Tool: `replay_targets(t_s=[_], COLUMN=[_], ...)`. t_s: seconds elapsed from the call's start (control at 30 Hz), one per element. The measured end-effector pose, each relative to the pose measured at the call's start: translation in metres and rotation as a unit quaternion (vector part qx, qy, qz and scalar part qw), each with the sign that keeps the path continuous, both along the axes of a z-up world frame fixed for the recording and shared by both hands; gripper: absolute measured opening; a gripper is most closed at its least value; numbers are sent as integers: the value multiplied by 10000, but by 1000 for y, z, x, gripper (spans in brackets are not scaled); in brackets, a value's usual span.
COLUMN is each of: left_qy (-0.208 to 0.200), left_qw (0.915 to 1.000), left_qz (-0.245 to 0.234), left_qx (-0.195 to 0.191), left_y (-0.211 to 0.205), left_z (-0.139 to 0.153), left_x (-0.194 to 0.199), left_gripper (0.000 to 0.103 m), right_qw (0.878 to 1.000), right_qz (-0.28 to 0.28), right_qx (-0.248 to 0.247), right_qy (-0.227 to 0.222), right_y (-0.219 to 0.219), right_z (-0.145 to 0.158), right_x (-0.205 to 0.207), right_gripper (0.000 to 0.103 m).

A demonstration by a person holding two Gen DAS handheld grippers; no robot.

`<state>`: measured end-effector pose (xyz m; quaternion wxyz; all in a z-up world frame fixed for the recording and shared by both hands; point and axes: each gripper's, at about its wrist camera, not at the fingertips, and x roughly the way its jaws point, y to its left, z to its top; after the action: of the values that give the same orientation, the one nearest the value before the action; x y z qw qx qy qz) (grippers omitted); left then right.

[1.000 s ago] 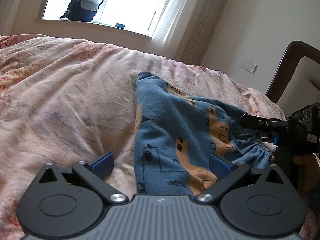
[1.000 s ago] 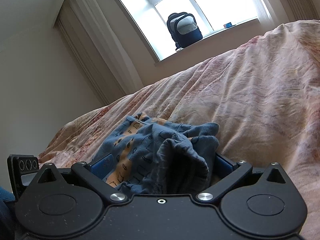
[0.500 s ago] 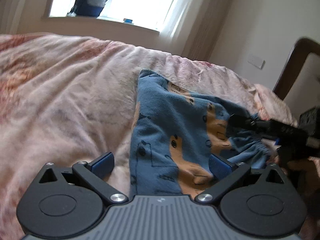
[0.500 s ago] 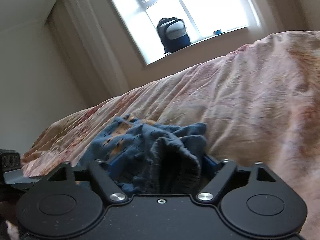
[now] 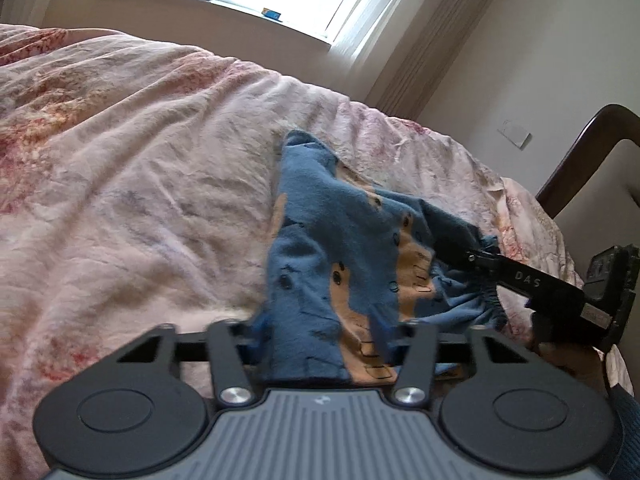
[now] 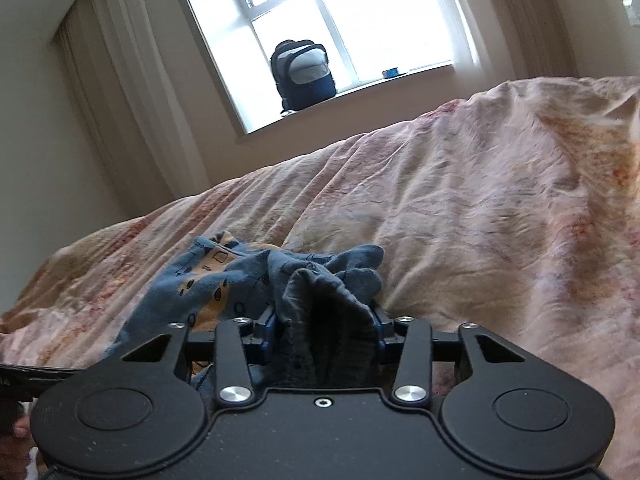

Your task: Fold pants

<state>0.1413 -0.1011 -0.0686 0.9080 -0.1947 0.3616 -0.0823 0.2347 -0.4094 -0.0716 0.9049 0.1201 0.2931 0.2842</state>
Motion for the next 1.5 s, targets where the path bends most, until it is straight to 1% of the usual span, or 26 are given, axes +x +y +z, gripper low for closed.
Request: replay_targets(t_s=[0.07,0.13,0.2,0.3,0.37,0.43,0.57,0.67,0.73,0.77,0.87,0.93,1.0,1.03,1.17,1.27,1.33,1.37,1.4,1.43,1.47,1.5], left_qy=[25,-3,-103,-396,-568,-687,-996,-1109,-1173,-1131,-800,-587,-405,-377,-399,-309,-209,-194,-211,-238,-276,-326], left_qw=[10000,9999,9998,9988,9978,9971,9940,9924,9913,9914,9943,9957,9965,9967,9966,9967,9964,9962,9961,9959,9955,9948], left_qz=[6,-26,-104,-240,-238,-134,52,223,317,400,594,651,638,619,579,656,765,789,796,811,830,868], left_qx=[-26,-129,-132,168,247,312,452,490,507,522,374,308,345,370,428,357,308,302,301,327,376,424], left_y=[5,10,11,9,13,19,39,54,65,71,84,88,88,88,88,90,91,92,92,91,89,87], left_z=[0,1,4,15,24,33,51,60,61,59,49,38,29,27,25,27,30,31,33,35,39,43], left_x=[-2,-4,-7,-12,-14,-15,-10,0,10,17,35,43,46,46,43,44,45,44,40,37,34,30], left_gripper=[33,28,21,18,18,18,18,18,18,18,18,18,18,18,19,22,27,33,42,49,67,81], right_qw=[9999,9997,9989,9955,9918,9882,9846,9832,9829,9832,9868,9869,9863,9865,9895,9884,9873,9871,9869,9867,9866,9866], right_qz=[-76,-195,-332,-437,-419,-369,-195,-77,-27,-3,140,209,258,261,244,224,151,119,91,52,19,-15], right_qx=[-59,-148,-312,-713,-958,-1109,-1097,-1012,-1006,-1000,-1016,-1142,-1308,-1344,-1165,-1224,-1276,-1271,-1246,-1212,-1179,-1148], right_qy=[-35,-91,-146,-443,-729,-989,-1345,-1517,-1540,-1530,-1253,-1117,-969,-900,-817,-865,-931,-968,-1016,-1080,-1127,-1159], right_y=[2,7,14,32,42,54,76,97,113,119,140,152,160,160,152,151,151,149,147,144,140,138], right_z=[3,6,9,21,32,45,68,82,84,84,77,67,56,52,43,45,50,53,57,60,65,69], right_x=[-4,-9,-15,-26,-32,-35,-30,-13,3,11,39,50,58,59,57,54,51,49,48,44,41,37], right_gripper=[37,34,31,24,22,21,21,21,21,21,21,22,22,22,25,32,41,44,55,66,70,74])
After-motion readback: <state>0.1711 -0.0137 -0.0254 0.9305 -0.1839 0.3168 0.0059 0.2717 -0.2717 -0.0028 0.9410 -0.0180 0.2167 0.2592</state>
